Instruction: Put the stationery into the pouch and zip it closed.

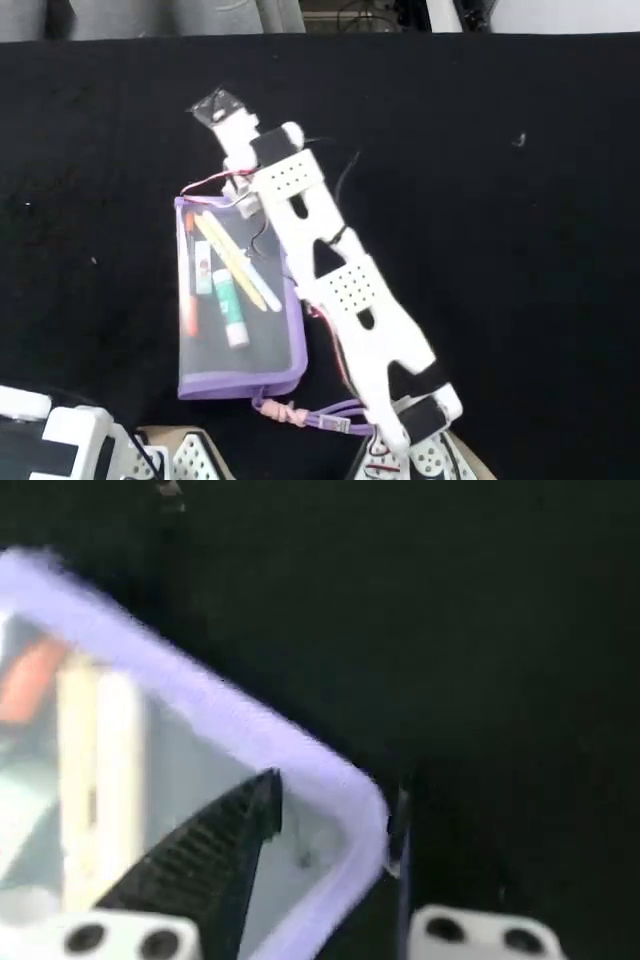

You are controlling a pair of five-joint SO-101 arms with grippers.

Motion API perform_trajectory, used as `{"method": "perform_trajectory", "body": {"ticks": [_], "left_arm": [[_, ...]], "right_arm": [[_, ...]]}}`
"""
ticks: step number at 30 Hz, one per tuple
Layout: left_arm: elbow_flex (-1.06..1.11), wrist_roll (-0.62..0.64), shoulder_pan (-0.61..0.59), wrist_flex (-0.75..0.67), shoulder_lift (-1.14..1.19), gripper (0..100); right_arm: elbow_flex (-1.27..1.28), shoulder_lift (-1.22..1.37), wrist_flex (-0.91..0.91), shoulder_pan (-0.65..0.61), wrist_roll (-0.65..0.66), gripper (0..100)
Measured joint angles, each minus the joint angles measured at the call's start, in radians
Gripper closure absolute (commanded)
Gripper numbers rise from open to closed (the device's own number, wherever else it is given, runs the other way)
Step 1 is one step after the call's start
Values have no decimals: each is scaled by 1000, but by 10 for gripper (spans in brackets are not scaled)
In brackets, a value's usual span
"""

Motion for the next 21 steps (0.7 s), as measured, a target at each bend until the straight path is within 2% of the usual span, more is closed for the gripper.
{"method": "perform_trajectory", "body": {"ticks": [9, 14, 21], "left_arm": [[5, 0, 0, -5, 0, 702], [5, 0, 0, -5, 0, 702], [5, 0, 0, -5, 0, 702]], "right_arm": [[196, -270, 0, 63, 2, 808], [517, -522, 0, 34, 2, 810], [1086, -968, 0, -109, 9, 810]]}}
